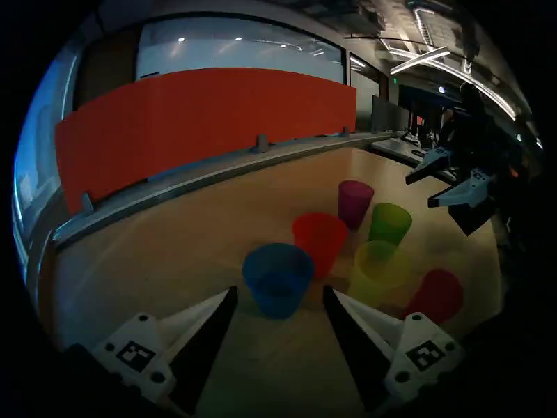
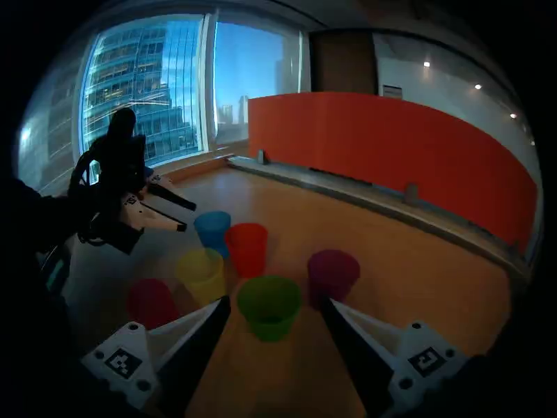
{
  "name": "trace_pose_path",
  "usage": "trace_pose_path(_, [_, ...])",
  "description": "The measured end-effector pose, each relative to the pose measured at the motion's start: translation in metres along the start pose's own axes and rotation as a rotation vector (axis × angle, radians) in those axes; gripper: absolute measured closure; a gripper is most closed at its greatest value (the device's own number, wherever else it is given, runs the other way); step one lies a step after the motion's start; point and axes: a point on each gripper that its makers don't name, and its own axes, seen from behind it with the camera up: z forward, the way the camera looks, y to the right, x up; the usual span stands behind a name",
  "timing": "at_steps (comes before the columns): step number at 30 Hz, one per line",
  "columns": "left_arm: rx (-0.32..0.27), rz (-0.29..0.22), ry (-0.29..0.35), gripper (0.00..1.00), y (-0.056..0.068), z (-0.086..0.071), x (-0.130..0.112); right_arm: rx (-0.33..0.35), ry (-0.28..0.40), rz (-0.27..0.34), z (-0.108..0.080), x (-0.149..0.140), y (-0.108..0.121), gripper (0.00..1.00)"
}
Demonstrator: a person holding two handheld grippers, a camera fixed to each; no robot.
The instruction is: Pour water
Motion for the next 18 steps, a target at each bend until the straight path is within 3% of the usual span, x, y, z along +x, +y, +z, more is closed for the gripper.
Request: trace_pose_path(18, [-0.01,0.009,-0.068,0.1,-0.006,0.033,-0.015,0.03,-0.064,-0.009,0.028,-0.024,-0.002,0.0])
